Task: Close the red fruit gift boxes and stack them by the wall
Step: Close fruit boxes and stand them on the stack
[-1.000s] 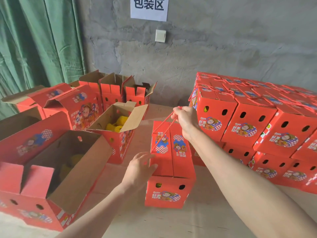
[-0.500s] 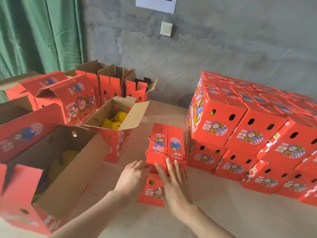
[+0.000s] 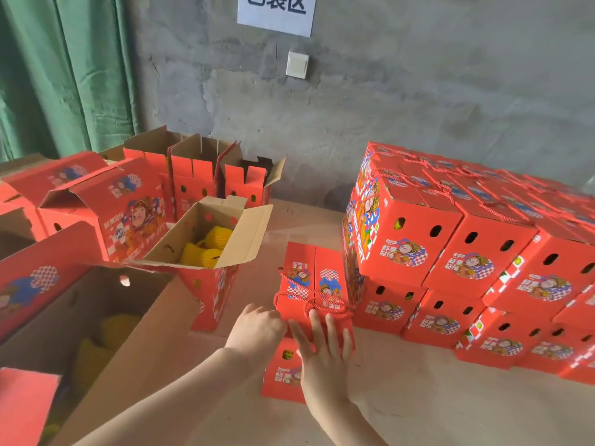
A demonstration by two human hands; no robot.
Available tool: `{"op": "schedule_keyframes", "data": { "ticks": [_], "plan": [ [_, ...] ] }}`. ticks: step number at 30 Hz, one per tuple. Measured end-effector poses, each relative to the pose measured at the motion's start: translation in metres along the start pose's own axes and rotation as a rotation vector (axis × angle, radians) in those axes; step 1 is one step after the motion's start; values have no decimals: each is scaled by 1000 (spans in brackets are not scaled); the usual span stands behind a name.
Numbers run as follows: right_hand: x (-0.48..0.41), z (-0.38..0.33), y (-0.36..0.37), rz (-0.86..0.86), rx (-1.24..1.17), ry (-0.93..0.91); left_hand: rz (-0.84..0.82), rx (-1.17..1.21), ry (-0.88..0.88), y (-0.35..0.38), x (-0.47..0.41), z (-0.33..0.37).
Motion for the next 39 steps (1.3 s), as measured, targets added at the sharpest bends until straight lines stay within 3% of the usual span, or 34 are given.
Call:
{"op": "schedule_keyframes", "data": {
  "ticks": [7, 9, 11, 13, 17, 20, 22, 23, 25, 29, 35, 39],
  "plan": [
    [-70, 9, 6, -110, 41, 293, -142, -116, -6, 3, -34, -45],
    [-70, 0, 15, -43, 55, 386, -48, -52, -49, 1, -37, -72],
    [-66, -19, 20, -97, 10, 407, 32, 8, -134, -7, -44, -94],
    [-70, -28, 27, -81, 58, 406, 35, 89, -215, -9, -55, -112],
    [-108, -20, 25, -38, 79, 421, -146, 245, -332, -1, -73, -136],
    [-144, 10, 43, -256, 11, 416, -208, 205, -235, -5, -82, -130],
    [-172, 29, 47, -313, -13, 430, -244, 254, -197, -10, -90, -129],
    [-184, 37, 48, -345, -18, 428, -303, 170, -152, -12, -97, -135],
    [-210, 55, 53, -417, 14, 411, -398, 144, -216, -11, -114, -150],
    [-258, 88, 65, -470, 31, 417, -271, -77, -222, -14, -141, -155],
    [-319, 125, 96, -415, 64, 419, -236, -28, -441, 9, -161, -153],
    [-354, 154, 114, -407, 111, 421, -193, -195, -326, 26, -165, -161]
  ]
}}
Point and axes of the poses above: each hand's wrist, its own x-axis away from the middle knuckle, its own y-axis out of the palm, z = x × y, the point moved 2 cm from there along -x, towards the middle knuckle, and after that the axes turned 3 degrees about -y, right-handed, at the moved point
